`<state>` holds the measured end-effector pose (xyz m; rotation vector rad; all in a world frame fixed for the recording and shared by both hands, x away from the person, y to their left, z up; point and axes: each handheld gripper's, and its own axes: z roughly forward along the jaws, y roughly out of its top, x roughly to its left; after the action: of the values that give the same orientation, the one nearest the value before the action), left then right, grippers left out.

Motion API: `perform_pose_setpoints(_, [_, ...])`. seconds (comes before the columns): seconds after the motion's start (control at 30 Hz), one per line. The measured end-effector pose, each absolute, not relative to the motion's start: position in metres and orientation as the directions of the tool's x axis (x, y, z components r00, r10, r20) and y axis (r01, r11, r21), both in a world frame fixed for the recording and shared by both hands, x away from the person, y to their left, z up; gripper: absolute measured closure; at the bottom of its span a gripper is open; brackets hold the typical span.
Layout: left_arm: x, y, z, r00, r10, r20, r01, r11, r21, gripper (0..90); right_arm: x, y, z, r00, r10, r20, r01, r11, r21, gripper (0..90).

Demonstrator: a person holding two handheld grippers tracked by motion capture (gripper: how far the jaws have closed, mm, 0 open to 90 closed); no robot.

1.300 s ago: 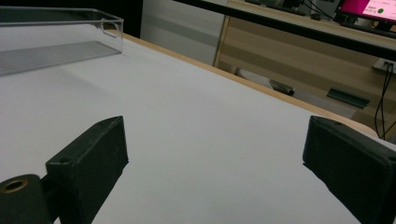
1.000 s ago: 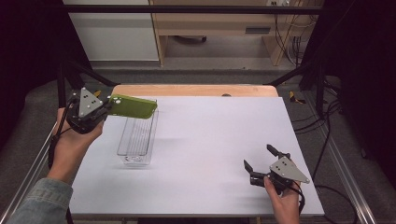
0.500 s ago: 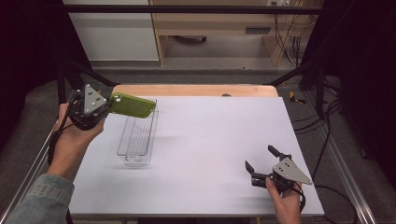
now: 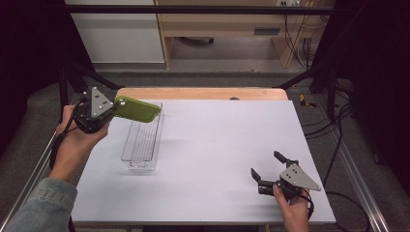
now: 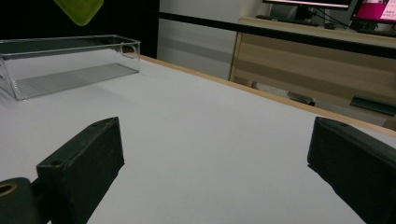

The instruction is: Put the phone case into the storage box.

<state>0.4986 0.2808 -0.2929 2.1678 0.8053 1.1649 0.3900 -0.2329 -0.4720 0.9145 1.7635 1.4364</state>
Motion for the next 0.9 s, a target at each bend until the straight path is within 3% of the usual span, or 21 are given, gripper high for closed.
perform_pose_setpoints(0.9, [0.4998, 0.2757, -0.2977, 0.466, 0.656, 0.593, 0.228, -0.737, 0.636, 81.1, 0.3907, -0.2347, -0.4744, -0.585, 0.811, -0.028, 0.082, 0.093, 0.992, 2.3])
